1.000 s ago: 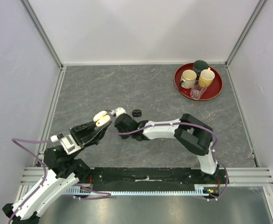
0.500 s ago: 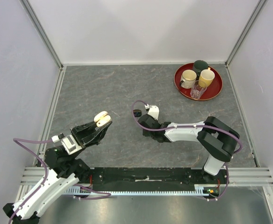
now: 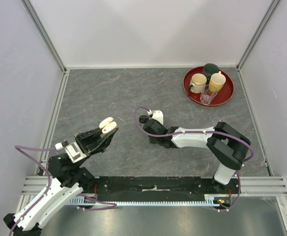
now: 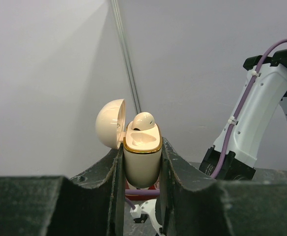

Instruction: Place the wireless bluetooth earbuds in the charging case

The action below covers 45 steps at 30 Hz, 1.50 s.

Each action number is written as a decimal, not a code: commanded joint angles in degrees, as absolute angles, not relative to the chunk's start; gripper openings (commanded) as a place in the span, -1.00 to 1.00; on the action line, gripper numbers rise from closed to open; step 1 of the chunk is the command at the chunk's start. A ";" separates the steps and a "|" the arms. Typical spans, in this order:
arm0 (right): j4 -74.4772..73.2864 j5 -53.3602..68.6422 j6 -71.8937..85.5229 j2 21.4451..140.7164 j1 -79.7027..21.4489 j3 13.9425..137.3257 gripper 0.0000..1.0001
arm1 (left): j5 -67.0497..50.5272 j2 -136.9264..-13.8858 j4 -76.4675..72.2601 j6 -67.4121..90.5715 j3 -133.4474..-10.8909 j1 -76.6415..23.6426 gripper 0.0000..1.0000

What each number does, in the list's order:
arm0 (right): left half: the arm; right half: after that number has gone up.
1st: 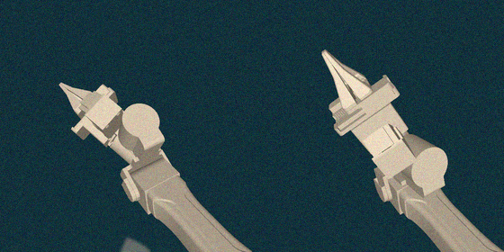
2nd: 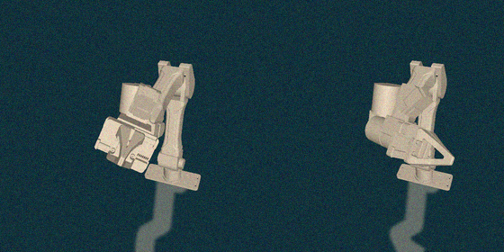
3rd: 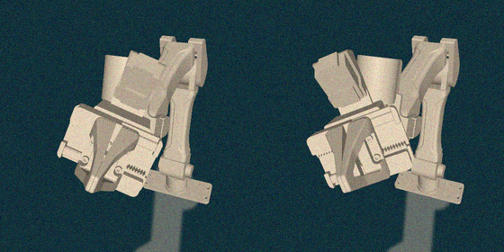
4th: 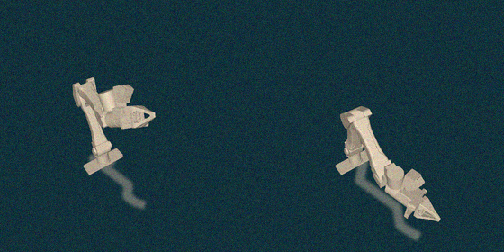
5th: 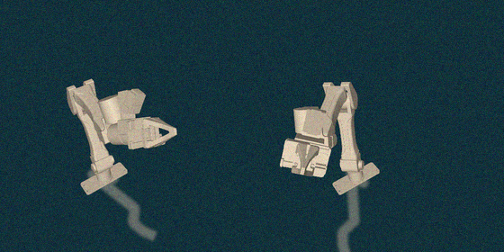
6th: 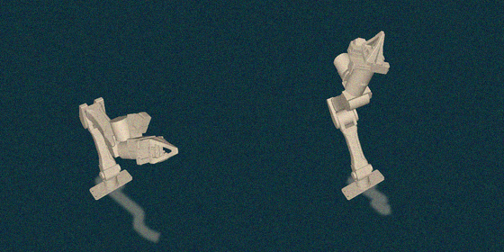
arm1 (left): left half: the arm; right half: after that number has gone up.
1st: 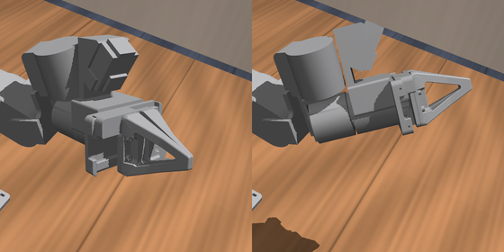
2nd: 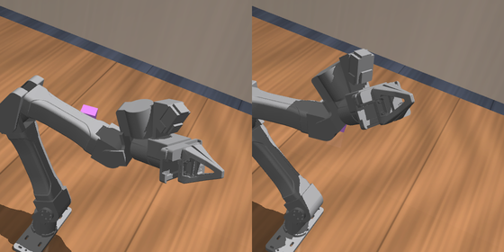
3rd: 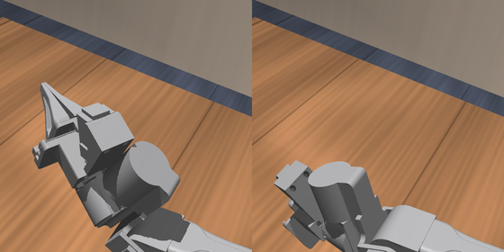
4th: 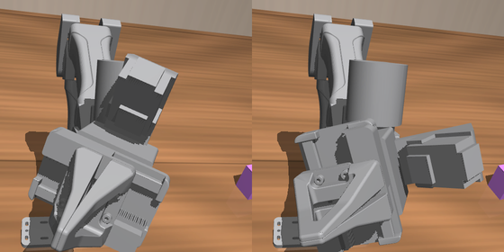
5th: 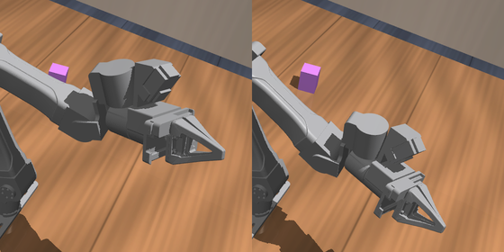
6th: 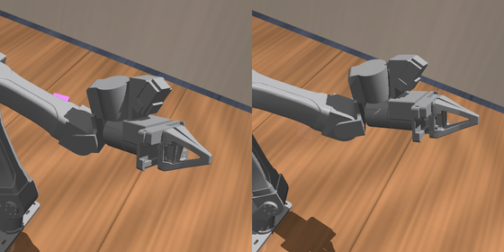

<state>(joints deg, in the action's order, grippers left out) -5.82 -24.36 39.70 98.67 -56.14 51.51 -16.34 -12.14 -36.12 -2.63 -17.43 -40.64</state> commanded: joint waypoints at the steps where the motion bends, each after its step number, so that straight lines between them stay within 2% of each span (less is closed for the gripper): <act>1: -8.96 -21.28 32.97 100.19 -56.16 55.63 -0.17 | -14.77 -12.74 -38.50 -0.97 -17.31 -40.78 -0.95; 29: -14.06 -17.32 32.08 103.27 -55.99 58.97 -0.23 | -14.94 -13.27 -38.85 -0.70 -17.23 -40.87 -0.95; 45: -15.03 -18.54 32.78 103.27 -55.55 58.89 -0.41 | -14.76 -12.92 -39.20 -0.53 -16.61 -40.87 -0.95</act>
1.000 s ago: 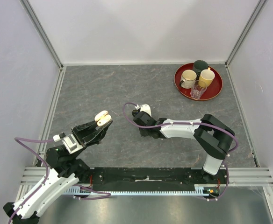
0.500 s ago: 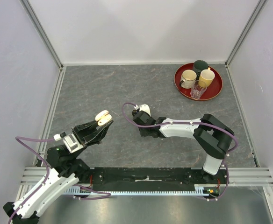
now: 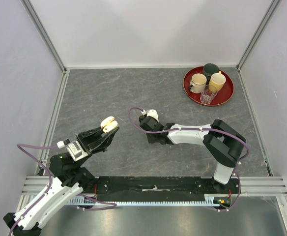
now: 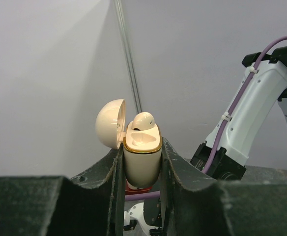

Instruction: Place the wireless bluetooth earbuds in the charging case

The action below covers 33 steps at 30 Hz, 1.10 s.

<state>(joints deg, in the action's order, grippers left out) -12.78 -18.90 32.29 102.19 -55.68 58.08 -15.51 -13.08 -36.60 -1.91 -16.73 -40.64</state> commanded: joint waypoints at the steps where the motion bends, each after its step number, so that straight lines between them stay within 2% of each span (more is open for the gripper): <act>1: -15.12 -18.72 32.61 103.27 -55.63 58.89 -0.43 | -14.77 -12.92 -39.20 -0.53 -16.61 -40.87 -0.95; 9: -14.94 -21.35 33.40 99.76 -55.55 58.89 -0.72 | -14.33 -13.53 -39.20 -0.53 -16.52 -40.87 -0.96; 15: -8.37 -25.66 36.29 87.84 -55.63 54.59 -0.86 | -13.36 -14.33 -39.73 -0.53 -16.26 -40.87 -0.95; 27: 33.08 -32.17 34.29 56.89 -55.64 31.21 -1.00 | -11.34 -18.89 -45.16 -0.53 -14.15 -40.87 -0.95; 33: 47.78 -28.59 29.28 51.94 -55.81 26.37 -1.00 | -12.04 -22.84 -48.42 0.97 -13.45 -40.78 -0.95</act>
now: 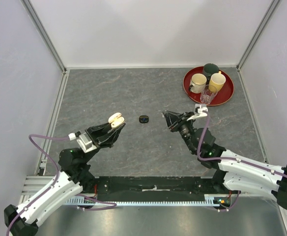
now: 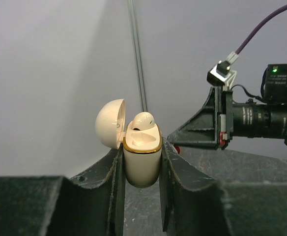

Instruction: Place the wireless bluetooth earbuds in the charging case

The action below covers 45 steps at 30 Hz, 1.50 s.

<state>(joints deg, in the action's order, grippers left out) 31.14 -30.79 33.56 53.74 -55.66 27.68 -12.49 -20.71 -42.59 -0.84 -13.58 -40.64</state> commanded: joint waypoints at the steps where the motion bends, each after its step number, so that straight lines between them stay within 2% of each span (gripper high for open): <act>1: 49.64 -27.26 28.40 51.94 -55.81 25.93 -1.00 | -12.13 -23.37 -49.38 0.97 -13.27 -40.78 -0.95; 4: 58.69 -22.51 26.81 53.08 -56.42 24.96 -1.00 | -12.57 -24.87 -51.93 0.88 -12.48 -40.87 -0.95; 9: 75.29 -16.79 13.21 57.21 -61.07 24.43 -1.00 | -12.92 -27.16 -54.22 0.62 -11.52 -40.87 -0.95; 13: 79.18 -9.96 7.74 60.11 -64.42 26.36 -1.00 | -13.89 -29.18 -56.16 0.35 -11.25 -40.78 -0.96; 16: 84.62 -9.41 6.07 62.57 -66.09 26.81 -1.00 | -14.06 -30.41 -57.65 0.35 -10.81 -40.87 -0.95; 27: 89.65 -4.57 5.89 67.50 -67.32 30.93 -1.00 | -14.68 -33.66 -60.73 0.26 -9.93 -40.87 -0.95; 45: 93.87 -3.25 9.58 75.85 -67.50 37.26 -1.00 | -17.58 -41.22 -67.76 2.02 -10.20 -40.78 -0.95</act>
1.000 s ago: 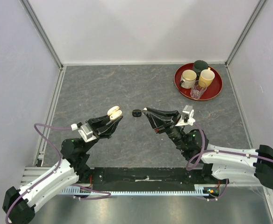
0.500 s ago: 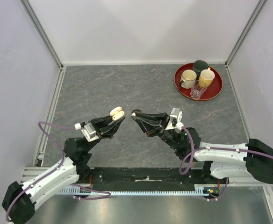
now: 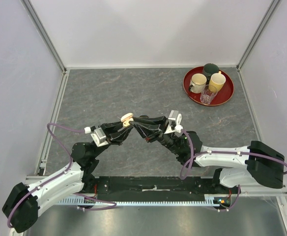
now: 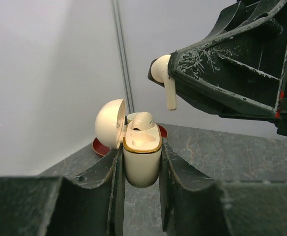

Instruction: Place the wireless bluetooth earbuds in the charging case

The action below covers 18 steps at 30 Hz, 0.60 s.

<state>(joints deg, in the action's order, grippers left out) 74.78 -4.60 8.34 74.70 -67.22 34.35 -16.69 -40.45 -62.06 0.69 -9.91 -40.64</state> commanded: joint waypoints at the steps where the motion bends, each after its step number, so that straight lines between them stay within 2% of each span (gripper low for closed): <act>1: 93.87 -3.25 9.58 76.37 -67.59 37.53 -1.00 | -17.67 -41.22 -67.94 2.20 -10.28 -40.87 -0.95; 18: 97.03 -3.51 11.07 80.86 -67.59 39.29 -1.00 | -18.46 -42.01 -69.08 3.25 -10.81 -40.78 -0.95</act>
